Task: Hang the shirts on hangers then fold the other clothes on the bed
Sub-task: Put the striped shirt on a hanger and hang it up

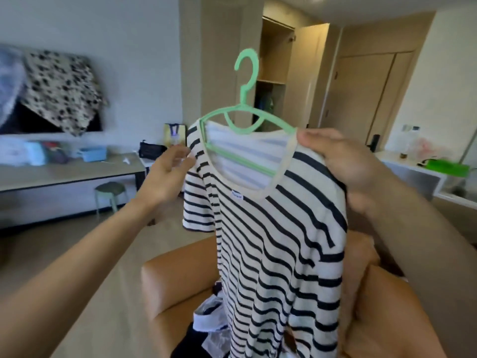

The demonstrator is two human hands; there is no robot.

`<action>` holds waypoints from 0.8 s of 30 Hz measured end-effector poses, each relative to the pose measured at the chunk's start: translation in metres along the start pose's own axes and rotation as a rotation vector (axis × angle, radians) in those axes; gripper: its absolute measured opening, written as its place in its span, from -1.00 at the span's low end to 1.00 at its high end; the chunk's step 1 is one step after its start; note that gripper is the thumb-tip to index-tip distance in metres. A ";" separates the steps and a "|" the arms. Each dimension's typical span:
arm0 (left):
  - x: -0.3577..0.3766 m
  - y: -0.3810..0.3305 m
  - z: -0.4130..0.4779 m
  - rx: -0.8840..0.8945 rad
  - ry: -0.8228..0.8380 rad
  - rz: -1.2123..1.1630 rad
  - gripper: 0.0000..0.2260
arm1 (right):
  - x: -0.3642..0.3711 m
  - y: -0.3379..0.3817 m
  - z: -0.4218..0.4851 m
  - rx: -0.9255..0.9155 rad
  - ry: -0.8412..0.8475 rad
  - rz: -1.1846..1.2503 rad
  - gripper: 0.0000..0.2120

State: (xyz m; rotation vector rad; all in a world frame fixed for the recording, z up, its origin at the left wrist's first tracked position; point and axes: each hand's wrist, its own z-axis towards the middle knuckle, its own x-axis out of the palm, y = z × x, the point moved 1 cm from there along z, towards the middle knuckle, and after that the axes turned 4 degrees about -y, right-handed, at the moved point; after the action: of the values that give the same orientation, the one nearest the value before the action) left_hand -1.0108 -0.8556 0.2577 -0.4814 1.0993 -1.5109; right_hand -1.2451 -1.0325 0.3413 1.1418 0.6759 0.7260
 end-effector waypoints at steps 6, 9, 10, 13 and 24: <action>-0.120 0.014 -0.005 -0.089 -0.074 -0.045 -0.82 | 0.122 0.057 0.025 -0.097 0.063 0.029 -0.77; -0.181 0.026 -0.004 -0.089 -0.104 -0.050 -0.81 | 0.182 0.083 0.038 -0.146 0.051 0.035 -0.72; -0.199 0.031 -0.002 -0.095 -0.111 -0.051 -0.80 | 0.201 0.091 0.043 -0.160 0.039 0.044 -0.69; -0.249 0.043 -0.001 -0.119 -0.129 -0.048 -0.74 | 0.256 0.107 0.054 -0.165 0.097 0.088 -0.74; -0.374 0.112 0.021 -0.222 -0.275 -0.115 -0.72 | 0.463 0.050 0.139 -0.060 0.173 0.135 -0.52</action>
State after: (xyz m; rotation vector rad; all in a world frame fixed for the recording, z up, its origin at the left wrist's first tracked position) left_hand -0.8336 -0.5070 0.2746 -0.8924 1.0392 -1.3771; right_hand -0.8688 -0.7281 0.3784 1.0851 0.7215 0.9620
